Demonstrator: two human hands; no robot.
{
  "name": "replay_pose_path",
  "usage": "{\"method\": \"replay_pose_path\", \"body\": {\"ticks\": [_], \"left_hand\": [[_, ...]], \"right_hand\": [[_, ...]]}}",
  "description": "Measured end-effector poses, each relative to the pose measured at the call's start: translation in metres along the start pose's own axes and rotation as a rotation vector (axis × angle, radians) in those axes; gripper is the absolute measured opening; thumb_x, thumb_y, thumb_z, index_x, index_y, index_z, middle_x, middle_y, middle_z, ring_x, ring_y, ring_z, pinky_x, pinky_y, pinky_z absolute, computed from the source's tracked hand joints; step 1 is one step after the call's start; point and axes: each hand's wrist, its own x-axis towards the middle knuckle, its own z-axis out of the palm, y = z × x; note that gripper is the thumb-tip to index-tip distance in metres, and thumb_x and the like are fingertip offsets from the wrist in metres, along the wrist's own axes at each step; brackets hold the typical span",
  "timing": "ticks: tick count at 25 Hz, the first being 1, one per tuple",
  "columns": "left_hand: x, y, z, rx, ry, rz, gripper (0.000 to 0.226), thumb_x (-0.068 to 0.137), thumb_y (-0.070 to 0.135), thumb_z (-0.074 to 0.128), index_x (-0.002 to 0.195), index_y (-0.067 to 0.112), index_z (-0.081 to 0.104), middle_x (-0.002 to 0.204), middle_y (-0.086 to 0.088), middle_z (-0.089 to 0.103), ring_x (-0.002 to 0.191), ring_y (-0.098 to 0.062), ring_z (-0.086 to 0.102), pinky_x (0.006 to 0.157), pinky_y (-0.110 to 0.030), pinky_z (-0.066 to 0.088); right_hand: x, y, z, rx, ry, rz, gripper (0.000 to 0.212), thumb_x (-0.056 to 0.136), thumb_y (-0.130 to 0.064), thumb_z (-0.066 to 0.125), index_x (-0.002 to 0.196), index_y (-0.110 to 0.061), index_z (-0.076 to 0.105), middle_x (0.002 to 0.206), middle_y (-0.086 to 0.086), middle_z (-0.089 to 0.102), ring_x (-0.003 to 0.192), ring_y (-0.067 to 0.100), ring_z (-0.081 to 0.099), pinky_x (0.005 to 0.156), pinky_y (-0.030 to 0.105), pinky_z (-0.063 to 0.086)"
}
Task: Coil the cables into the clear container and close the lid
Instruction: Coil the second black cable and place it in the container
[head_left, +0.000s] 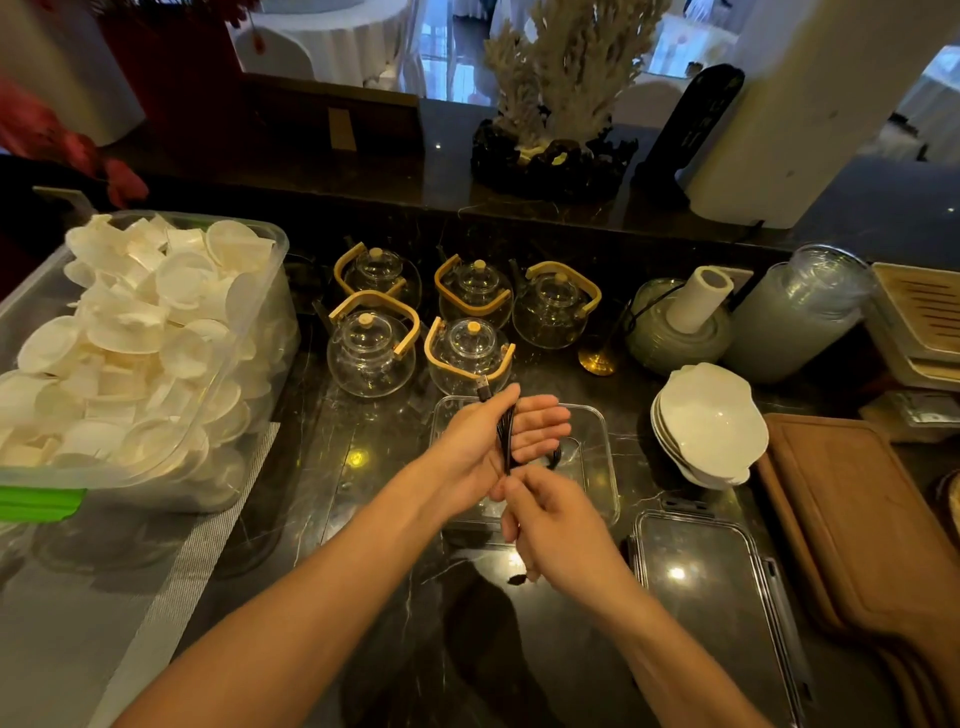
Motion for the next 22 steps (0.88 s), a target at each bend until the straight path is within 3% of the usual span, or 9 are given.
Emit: {"method": "replay_pose_path", "body": {"ticks": [3, 6, 8, 9, 12, 14, 16, 18, 22], "left_hand": [[0.000, 0.000, -0.001, -0.183, -0.079, -0.004, 0.036, 0.107, 0.032, 0.041, 0.094, 0.008, 0.064, 0.051, 0.008, 0.048, 0.037, -0.005, 0.044, 0.036, -0.016, 0.031], [-0.005, 0.007, -0.006, -0.352, -0.207, -0.054, 0.039, 0.105, 0.034, 0.042, 0.074, 0.014, 0.053, 0.048, 0.010, 0.022, 0.034, -0.006, 0.017, 0.038, -0.021, 0.010], [-0.009, 0.010, -0.009, -0.384, -0.273, -0.094, 0.043, 0.104, 0.033, 0.043, 0.063, 0.017, 0.047, 0.049, 0.010, 0.017, 0.037, -0.007, 0.013, 0.040, -0.022, 0.008], [-0.009, 0.010, -0.010, -0.384, -0.293, -0.110, 0.044, 0.103, 0.031, 0.044, 0.060, 0.018, 0.045, 0.048, 0.010, 0.017, 0.036, -0.007, 0.012, 0.040, -0.022, 0.008], [-0.011, 0.008, -0.012, -0.358, -0.303, -0.143, 0.045, 0.101, 0.029, 0.045, 0.057, 0.020, 0.040, 0.045, 0.009, 0.018, 0.035, -0.008, 0.012, 0.038, -0.022, 0.008], [-0.010, 0.004, -0.012, -0.359, -0.299, -0.160, 0.046, 0.101, 0.029, 0.046, 0.057, 0.020, 0.038, 0.045, 0.009, 0.017, 0.034, -0.008, 0.012, 0.038, -0.022, 0.008], [-0.009, 0.000, -0.011, -0.364, -0.306, -0.172, 0.046, 0.100, 0.029, 0.047, 0.056, 0.020, 0.037, 0.044, 0.009, 0.017, 0.034, -0.008, 0.012, 0.037, -0.021, 0.007], [-0.008, -0.002, -0.010, -0.328, -0.300, -0.176, 0.048, 0.101, 0.030, 0.047, 0.056, 0.020, 0.037, 0.043, 0.009, 0.019, 0.033, -0.008, 0.012, 0.036, -0.021, 0.008], [-0.007, -0.005, -0.014, -0.253, -0.297, -0.191, 0.051, 0.103, 0.033, 0.045, 0.055, 0.019, 0.040, 0.040, 0.008, 0.025, 0.034, -0.008, 0.013, 0.034, -0.020, 0.010]], "right_hand": [[-0.001, 0.022, -0.008, 0.205, -0.051, 0.139, 0.040, 0.104, -0.041, 0.057, 0.078, -0.012, 0.070, 0.057, 0.005, 0.061, 0.049, 0.014, 0.055, 0.059, 0.027, 0.049], [0.001, 0.042, -0.019, 0.495, -0.125, 0.227, 0.026, 0.096, -0.034, 0.071, 0.091, -0.009, 0.076, 0.059, 0.002, 0.054, 0.058, 0.015, 0.055, 0.075, 0.033, 0.054], [0.003, 0.050, -0.025, 0.741, -0.184, 0.272, 0.023, 0.088, -0.025, 0.079, 0.097, -0.004, 0.075, 0.066, 0.005, 0.056, 0.065, 0.018, 0.059, 0.081, 0.039, 0.055], [0.004, 0.053, -0.028, 0.711, -0.189, 0.246, 0.023, 0.085, -0.024, 0.081, 0.096, -0.005, 0.075, 0.071, 0.007, 0.062, 0.072, 0.019, 0.062, 0.086, 0.040, 0.054], [0.009, 0.049, -0.038, 0.127, -0.035, 0.045, 0.006, 0.089, -0.019, 0.077, 0.093, -0.016, 0.081, 0.095, 0.002, 0.070, 0.089, 0.010, 0.066, 0.088, 0.028, 0.051], [0.015, 0.046, -0.037, -0.043, 0.038, -0.029, 0.011, 0.096, -0.012, 0.070, 0.096, -0.017, 0.080, 0.085, -0.002, 0.068, 0.078, 0.003, 0.062, 0.077, 0.022, 0.051], [0.020, 0.042, -0.031, 0.190, 0.007, 0.057, 0.017, 0.100, -0.004, 0.060, 0.102, -0.009, 0.076, 0.080, 0.004, 0.073, 0.077, 0.012, 0.067, 0.074, 0.026, 0.057], [0.021, 0.038, -0.024, 0.525, -0.039, 0.181, 0.021, 0.101, -0.007, 0.054, 0.111, -0.001, 0.072, 0.093, 0.014, 0.075, 0.084, 0.025, 0.069, 0.077, 0.037, 0.061], [0.023, 0.042, -0.023, 0.773, -0.136, 0.193, 0.046, 0.100, -0.047, 0.053, 0.116, -0.007, 0.070, 0.091, 0.008, 0.069, 0.071, 0.017, 0.060, 0.069, 0.030, 0.048]]}}
